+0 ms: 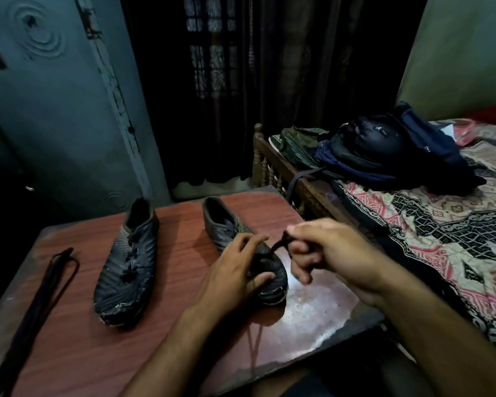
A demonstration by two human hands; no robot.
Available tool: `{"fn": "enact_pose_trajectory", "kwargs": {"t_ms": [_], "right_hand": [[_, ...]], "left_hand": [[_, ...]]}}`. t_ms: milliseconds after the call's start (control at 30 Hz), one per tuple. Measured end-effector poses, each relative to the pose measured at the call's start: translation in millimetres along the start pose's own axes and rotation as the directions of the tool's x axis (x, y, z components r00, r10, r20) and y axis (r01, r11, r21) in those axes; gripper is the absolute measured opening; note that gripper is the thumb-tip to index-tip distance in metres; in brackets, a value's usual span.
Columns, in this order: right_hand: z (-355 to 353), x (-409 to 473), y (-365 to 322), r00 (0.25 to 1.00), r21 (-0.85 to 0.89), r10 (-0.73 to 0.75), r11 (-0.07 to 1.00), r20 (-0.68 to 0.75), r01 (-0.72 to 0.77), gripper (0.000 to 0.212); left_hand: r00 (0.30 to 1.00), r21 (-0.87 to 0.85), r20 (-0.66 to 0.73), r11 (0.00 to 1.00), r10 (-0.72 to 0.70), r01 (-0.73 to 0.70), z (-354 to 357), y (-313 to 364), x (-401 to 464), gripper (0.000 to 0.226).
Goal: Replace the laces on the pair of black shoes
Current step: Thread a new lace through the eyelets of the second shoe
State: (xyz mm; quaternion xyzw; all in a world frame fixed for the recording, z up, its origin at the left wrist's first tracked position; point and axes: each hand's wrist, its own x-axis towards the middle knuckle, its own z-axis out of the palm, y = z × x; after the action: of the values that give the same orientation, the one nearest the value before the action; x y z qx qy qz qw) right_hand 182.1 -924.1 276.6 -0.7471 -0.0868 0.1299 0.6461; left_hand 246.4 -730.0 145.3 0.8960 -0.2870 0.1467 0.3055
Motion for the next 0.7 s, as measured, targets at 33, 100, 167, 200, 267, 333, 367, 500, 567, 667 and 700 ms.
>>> {"fn": "enact_pose_trajectory", "kwargs": {"t_ms": [33, 100, 167, 200, 267, 333, 367, 500, 567, 667, 700], "right_hand": [[-0.3, -1.8, -9.4, 0.999, 0.094, -0.030, 0.995, -0.020, 0.032, 0.042], [-4.1, -2.9, -24.4, 0.994, 0.237, -0.082, 0.967, -0.070, 0.096, 0.039], [-4.6, -2.8, -31.7, 0.993, 0.316, -0.084, 0.943, -0.085, 0.107, 0.039], [-3.1, -2.2, -32.7, 0.994, 0.345, -0.073, 0.934, -0.077, 0.096, 0.040], [1.5, -1.7, -31.3, 0.997, 0.392, -0.054, 0.917, -0.056, 0.072, 0.042], [5.9, -1.5, -29.4, 0.998, 0.440, -0.039, 0.896, -0.046, 0.056, 0.040], [7.6, -1.6, -28.5, 0.999, 0.465, -0.030, 0.884, -0.045, 0.048, 0.038], [12.3, -6.6, -26.1, 0.998, 0.492, -0.023, 0.870, -0.051, 0.045, 0.036], [21.0, -9.7, -26.7, 1.000, 0.507, -0.028, 0.862, 0.007, 0.020, 0.036], [37.1, -12.0, -24.1, 0.997, 0.567, -0.017, 0.824, 0.074, -0.028, 0.037], [40.7, -12.4, -21.5, 0.997, 0.598, -0.003, 0.800, 0.080, -0.045, 0.038]], "left_hand": [[1.000, -0.011, -0.026, 1.000, -0.016, 0.015, 1.1, -2.8, -0.2, 0.072], [0.997, -0.019, -0.068, 0.999, -0.038, 0.037, 1.7, -4.6, 0.3, 0.082], [0.996, -0.016, -0.072, 0.999, -0.044, 0.043, 1.5, -3.7, 1.8, 0.085], [0.997, -0.010, -0.069, 0.999, -0.041, 0.040, 2.0, -3.5, 2.8, 0.084], [0.996, 0.008, -0.082, 0.999, -0.041, 0.042, 4.5, -4.9, 4.4, 0.078], [0.992, 0.005, -0.103, 0.998, -0.067, 0.068, 7.0, -6.9, 5.4, 0.070], [0.990, -0.013, -0.104, 0.995, -0.098, 0.097, 7.2, -8.3, 5.3, 0.067], [0.986, -0.013, -0.111, 0.992, -0.125, 0.124, 10.2, -16.2, 8.6, 0.040], [0.986, 0.000, -0.137, 0.996, -0.093, 0.094, 10.9, -16.1, 10.7, 0.024], [0.982, -0.045, -0.152, 0.993, -0.115, 0.109, 8.4, -12.1, 12.7, 0.015], [0.982, -0.048, -0.141, 0.991, -0.127, 0.122, 7.4, -12.2, 13.2, 0.013]]}}
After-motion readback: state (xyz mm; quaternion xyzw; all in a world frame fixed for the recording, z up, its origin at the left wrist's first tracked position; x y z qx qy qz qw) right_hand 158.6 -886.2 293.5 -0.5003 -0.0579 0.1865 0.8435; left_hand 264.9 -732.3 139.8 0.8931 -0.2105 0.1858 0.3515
